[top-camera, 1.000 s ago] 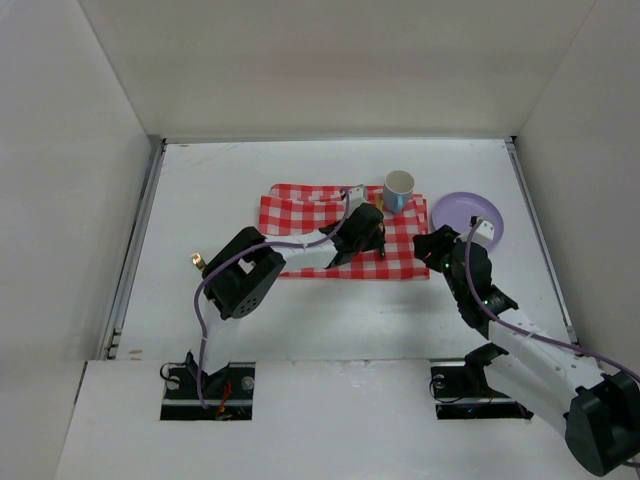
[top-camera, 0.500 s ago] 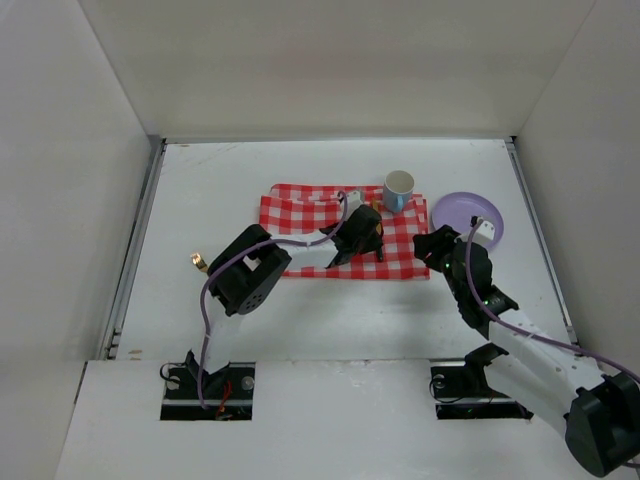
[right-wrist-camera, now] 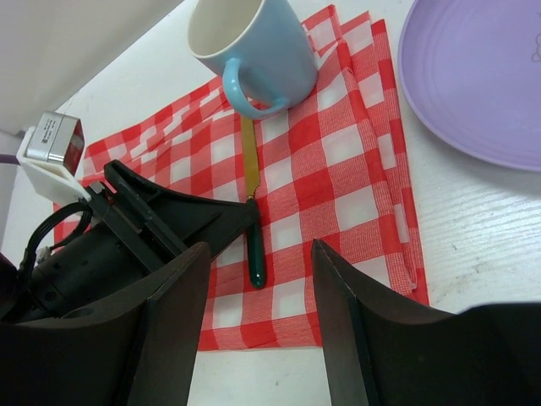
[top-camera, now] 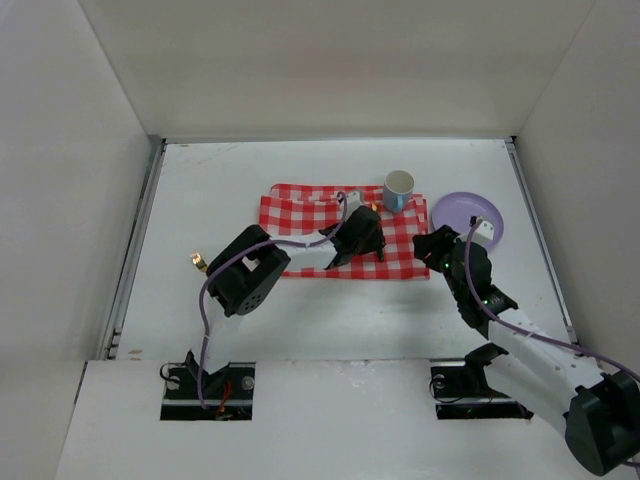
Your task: Set the dinner table for one person
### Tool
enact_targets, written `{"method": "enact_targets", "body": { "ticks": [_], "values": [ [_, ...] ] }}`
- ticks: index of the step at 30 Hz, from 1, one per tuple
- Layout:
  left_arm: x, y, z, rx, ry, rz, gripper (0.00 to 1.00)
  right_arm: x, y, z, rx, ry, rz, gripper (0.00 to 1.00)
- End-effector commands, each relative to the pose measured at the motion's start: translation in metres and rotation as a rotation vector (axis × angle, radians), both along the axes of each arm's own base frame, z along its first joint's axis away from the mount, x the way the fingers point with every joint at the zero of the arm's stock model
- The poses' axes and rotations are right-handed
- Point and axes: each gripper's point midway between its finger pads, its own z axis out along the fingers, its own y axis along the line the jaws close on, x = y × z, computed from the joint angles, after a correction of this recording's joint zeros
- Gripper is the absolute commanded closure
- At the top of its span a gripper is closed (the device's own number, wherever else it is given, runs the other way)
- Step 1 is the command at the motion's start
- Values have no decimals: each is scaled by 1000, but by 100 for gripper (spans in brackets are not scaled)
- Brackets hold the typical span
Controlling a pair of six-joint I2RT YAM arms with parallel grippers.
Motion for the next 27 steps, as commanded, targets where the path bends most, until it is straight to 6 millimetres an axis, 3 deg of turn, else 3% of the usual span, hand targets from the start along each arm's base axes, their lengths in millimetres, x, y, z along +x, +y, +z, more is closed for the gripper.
{"method": "enact_targets", "body": {
  "ticks": [1, 8, 13, 16, 20, 23, 27],
  "values": [
    [-1, 7, 35, -19, -56, -3, 66, 4, -1, 11, 21, -45, -13, 43],
    [-10, 42, 80, 7, -166, 34, 65, 2, -13, 15, 24, -71, -58, 48],
    [-31, 66, 131, -27, -245, 42, 61, 2, -25, 12, 13, -60, -110, 79],
    [-53, 75, 160, -34, -257, 14, 59, -1, -39, 14, 12, -78, -168, 85],
    [-85, 96, 199, -94, -292, 22, 56, -3, -65, 3, -5, -36, -275, 82],
    [-109, 112, 217, -149, -321, 27, 56, -2, -91, -8, -19, 11, -370, 63],
    [-128, 122, 232, -194, -312, -6, 57, -5, -137, -42, -66, 189, -538, 51]
  ]
}}
